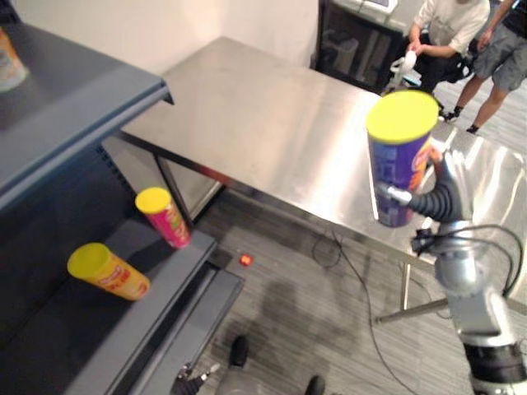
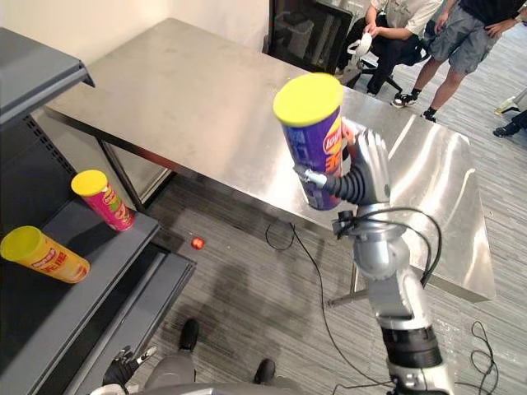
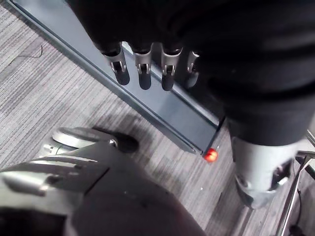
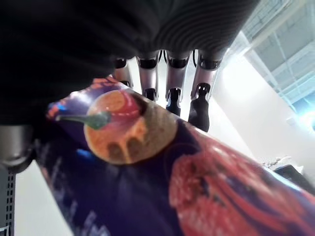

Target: Put the gum and the chips on the shelf.

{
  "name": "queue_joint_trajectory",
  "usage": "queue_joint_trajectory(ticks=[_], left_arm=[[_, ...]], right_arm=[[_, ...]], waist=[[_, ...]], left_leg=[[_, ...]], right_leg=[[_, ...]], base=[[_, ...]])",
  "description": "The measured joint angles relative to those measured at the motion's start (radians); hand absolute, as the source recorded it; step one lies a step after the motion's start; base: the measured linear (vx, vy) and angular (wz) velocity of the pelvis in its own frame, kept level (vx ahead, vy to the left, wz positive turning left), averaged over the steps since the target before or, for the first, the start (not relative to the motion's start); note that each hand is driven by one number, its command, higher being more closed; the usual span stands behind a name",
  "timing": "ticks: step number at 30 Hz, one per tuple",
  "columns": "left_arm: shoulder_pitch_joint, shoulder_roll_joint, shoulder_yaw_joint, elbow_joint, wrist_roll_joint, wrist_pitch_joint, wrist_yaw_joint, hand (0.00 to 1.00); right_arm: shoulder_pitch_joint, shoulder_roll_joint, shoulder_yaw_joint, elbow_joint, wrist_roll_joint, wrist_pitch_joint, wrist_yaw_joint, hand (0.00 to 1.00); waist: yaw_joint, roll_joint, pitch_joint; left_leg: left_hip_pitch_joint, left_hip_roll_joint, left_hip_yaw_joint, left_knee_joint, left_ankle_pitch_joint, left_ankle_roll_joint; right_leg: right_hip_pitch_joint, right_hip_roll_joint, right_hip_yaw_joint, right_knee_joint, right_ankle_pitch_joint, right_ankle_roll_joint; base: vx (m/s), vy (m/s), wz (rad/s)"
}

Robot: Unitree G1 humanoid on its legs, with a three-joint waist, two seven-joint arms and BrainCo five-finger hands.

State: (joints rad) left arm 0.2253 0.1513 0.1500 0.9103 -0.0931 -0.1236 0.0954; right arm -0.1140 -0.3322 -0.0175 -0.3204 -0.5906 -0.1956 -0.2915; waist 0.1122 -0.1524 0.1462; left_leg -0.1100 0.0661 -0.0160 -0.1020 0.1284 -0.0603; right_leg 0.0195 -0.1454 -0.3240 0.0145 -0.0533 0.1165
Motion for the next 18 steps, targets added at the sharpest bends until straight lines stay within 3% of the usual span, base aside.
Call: queue_joint_trajectory(ticks=[4,8,18], left_arm=[[0.006,0.002,-0.012,0.01,0.0,0.0,0.022,0.0],[0.006,0.006,-0.031,0.012,0.004,-0.004,0.038,0.0],[0.013,0.02,-0.089,0.039,0.029,-0.01,0.056,0.0]], right_arm=[[0.106,0.137,0.072,0.0,0.002,0.002,-0.032,1.0],[0.134,0.195,0.107,0.0,0.007,0.001,-0.059,1.0],[0.137,0.19,0.099,0.0,0.101,0.0,-0.077,1.0]], waist=[[-0.001,0.004,-0.008],[-0.001,0.006,-0.01],[-0.028,0.028,-0.028]], left_leg=[[0.006,0.0,0.001,0.0,0.001,-0.001],[0.007,0.0,0.001,0.0,0.004,-0.006],[0.028,0.002,0.007,0.0,0.003,-0.01]], right_leg=[[0.004,-0.001,0.003,0.001,0.0,0.0],[0.004,-0.002,0.004,0.003,0.001,-0.001],[0.021,0.0,0.011,0.002,0.009,0.002]], base=[[-0.01,0.0,-0.01],[0.0,0.0,0.0],[0.0,-0.001,0.0]])
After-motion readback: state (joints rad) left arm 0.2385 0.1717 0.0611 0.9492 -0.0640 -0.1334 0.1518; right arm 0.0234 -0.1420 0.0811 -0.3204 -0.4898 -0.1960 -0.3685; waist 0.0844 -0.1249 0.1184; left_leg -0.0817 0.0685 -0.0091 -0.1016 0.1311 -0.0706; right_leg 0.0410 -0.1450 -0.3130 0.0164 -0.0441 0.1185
